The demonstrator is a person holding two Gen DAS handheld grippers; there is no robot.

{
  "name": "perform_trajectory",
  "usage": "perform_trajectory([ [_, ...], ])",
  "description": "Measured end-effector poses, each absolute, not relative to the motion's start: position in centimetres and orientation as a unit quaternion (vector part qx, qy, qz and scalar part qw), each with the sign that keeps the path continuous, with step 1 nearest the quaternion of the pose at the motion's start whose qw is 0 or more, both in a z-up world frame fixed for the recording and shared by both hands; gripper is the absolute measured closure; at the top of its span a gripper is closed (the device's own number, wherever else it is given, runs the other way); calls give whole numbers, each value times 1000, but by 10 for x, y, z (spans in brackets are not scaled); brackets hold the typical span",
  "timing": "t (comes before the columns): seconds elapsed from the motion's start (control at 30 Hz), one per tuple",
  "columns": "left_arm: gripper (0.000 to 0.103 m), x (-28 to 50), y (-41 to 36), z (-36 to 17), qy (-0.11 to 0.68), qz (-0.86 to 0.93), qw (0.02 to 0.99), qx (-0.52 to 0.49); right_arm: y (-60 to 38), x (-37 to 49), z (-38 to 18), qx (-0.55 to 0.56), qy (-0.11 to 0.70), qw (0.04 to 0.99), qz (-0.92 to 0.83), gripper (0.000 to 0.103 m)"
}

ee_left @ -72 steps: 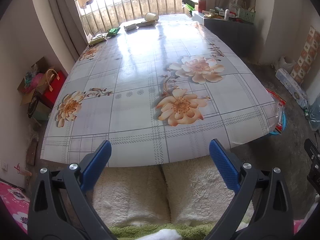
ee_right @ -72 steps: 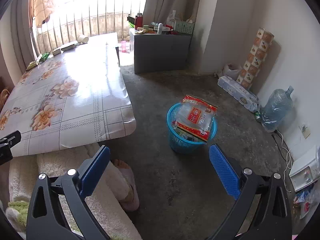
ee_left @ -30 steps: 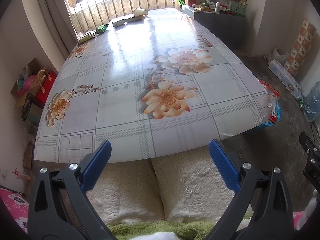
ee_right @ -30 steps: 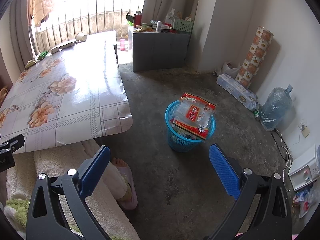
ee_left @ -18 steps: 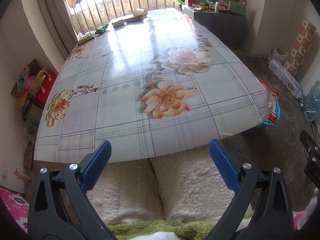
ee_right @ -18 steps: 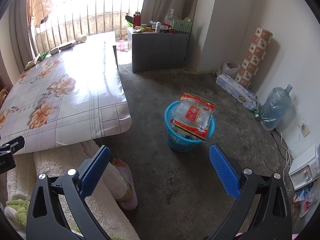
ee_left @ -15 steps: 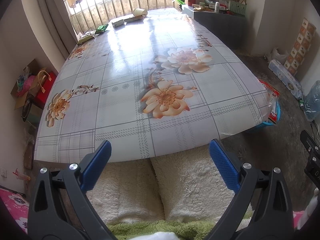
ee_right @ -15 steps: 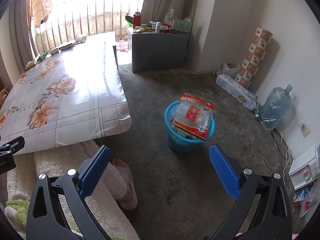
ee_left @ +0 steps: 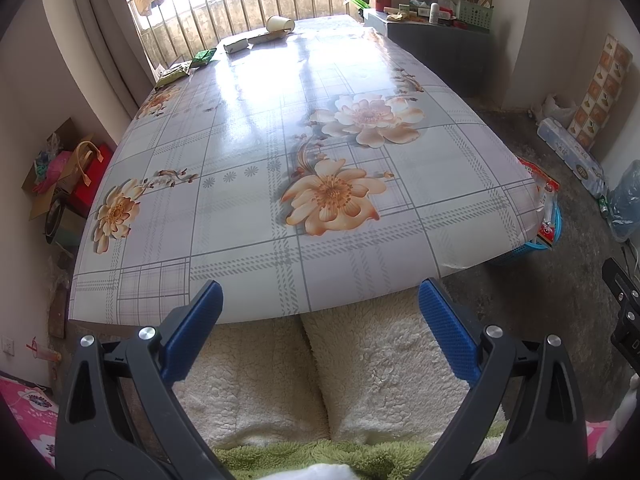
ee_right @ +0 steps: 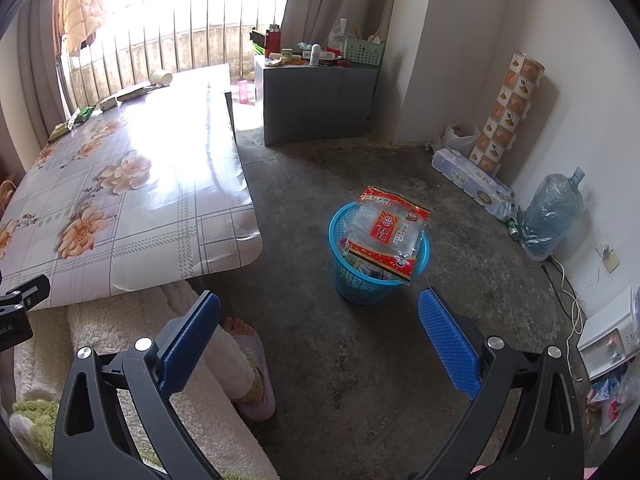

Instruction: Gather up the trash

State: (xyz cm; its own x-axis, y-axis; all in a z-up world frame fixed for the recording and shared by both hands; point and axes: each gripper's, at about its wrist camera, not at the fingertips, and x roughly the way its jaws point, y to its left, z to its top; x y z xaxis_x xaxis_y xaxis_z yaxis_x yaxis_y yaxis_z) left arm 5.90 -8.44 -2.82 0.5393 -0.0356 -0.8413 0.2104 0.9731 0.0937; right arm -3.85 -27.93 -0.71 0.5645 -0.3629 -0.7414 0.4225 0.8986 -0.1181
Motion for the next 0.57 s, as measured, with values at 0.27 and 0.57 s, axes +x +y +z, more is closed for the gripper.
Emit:
perform_trajectory([
  [0.27,9,60,-84,-28,475,-71,872,92,-279,-39,-7,36,410,884,-223,6],
  [0.57,9,59,-84,-29,476,-73,871,93,-279,-39,-7,37,410,884,-223,6],
])
